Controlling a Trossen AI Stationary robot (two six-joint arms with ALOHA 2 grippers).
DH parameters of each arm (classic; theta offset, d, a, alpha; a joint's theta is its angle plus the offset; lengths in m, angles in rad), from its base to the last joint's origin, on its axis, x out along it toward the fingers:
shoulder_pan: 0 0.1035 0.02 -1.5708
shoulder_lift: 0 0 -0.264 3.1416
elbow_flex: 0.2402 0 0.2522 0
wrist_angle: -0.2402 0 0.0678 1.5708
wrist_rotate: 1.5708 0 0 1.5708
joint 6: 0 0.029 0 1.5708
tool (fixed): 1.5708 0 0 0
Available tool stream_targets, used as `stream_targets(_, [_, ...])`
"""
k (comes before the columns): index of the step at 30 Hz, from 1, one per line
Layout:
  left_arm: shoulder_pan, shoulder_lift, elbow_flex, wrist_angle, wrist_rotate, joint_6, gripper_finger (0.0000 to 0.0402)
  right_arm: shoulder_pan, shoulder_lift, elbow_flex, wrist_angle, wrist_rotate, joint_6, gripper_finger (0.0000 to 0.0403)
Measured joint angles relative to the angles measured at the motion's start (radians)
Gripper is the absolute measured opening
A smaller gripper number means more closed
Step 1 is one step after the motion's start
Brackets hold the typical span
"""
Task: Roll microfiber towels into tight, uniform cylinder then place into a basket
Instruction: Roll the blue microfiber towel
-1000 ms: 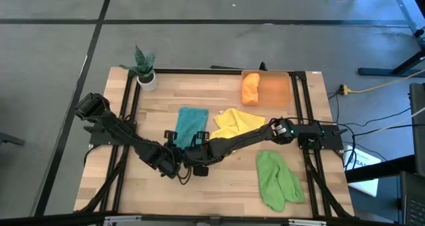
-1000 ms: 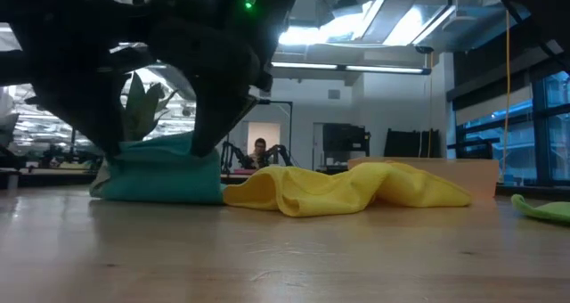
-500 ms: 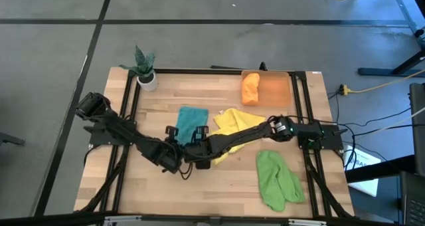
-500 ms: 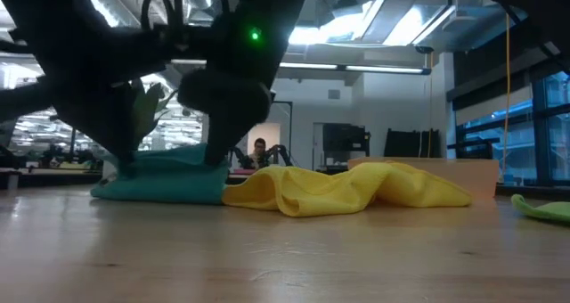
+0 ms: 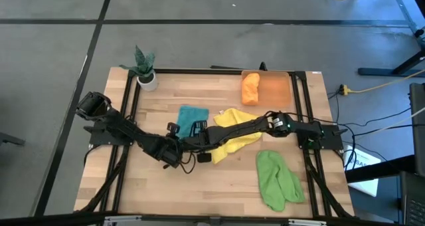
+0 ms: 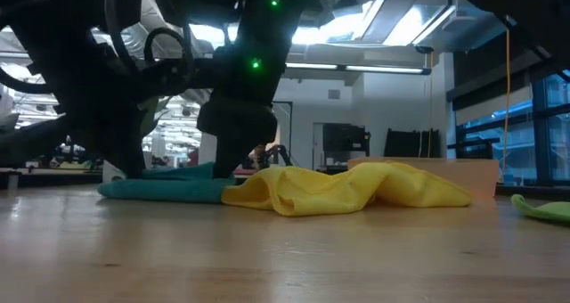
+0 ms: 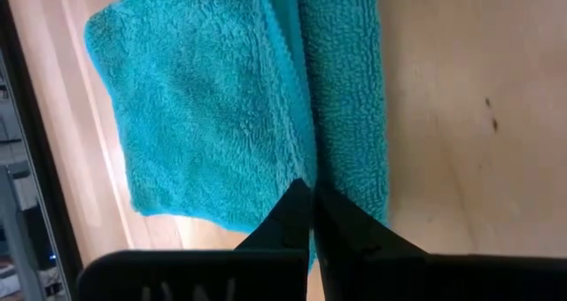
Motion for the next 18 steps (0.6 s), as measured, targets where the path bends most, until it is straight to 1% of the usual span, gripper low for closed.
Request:
stream_targets(2, [0.005, 0.000, -0.001, 0.002, 0.001, 0.001, 0.0000, -0.005, 0.000, 0.000, 0.002, -0.019, -0.001, 0.0007])
stream_targets(11, [0.011, 0.001, -0.003, 0.007, -0.002, 0.004, 0.0001, -0.012, 0.000, 0.000, 0.002, -0.023, -0.022, 0.0040])
stream_targets(15, [0.022, 0.001, -0.003, 0.009, -0.013, 0.004, 0.0017, -0.021, 0.000, 0.000, 0.009, -0.016, -0.023, 0.0063])
stream_targets(18, [0.034, 0.001, -0.004, 0.005, -0.020, 0.003, 0.0038, -0.028, 0.000, -0.001, 0.009, -0.015, -0.023, 0.0088])
